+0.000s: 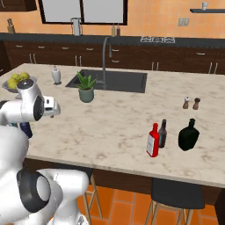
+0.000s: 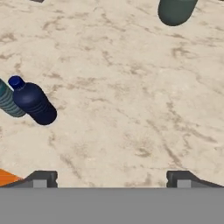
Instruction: Move the plastic bottles in the middle to the plastics group, and the glass bottles in the middle to the glass group.
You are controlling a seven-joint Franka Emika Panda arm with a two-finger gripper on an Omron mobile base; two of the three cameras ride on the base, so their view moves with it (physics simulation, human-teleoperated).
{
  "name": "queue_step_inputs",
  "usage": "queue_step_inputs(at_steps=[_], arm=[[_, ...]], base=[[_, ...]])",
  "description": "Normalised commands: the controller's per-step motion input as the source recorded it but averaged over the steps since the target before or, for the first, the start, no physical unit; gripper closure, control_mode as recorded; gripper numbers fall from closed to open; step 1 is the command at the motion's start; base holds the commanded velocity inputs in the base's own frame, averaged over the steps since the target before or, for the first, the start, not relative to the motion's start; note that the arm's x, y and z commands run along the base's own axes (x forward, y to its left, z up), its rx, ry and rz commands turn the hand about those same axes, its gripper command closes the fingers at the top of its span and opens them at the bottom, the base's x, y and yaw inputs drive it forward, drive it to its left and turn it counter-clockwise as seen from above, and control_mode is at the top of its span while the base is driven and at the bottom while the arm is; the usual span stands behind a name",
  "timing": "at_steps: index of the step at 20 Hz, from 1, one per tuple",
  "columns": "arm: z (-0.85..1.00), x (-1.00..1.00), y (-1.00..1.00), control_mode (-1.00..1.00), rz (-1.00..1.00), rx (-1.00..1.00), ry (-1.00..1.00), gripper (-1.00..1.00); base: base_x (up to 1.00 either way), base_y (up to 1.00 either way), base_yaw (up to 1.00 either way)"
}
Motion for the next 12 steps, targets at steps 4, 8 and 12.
queue_step_inputs(at_steps=[4, 8, 12], arm=[[0.36, -0.49, -0.82, -1.00, 0.00, -0.07, 0.01, -1.00], [0.33, -0.63, -0.76, -1.00, -0.02, -0.05, 0.00, -1.00], [0.29, -0.66, -0.61, -1.00, -0.12, -0.06, 0.00, -1.00]], base=[[0.00, 0.00, 0.00], [0.00, 0.00, 0.00], [0.00, 0.00, 0.00]])
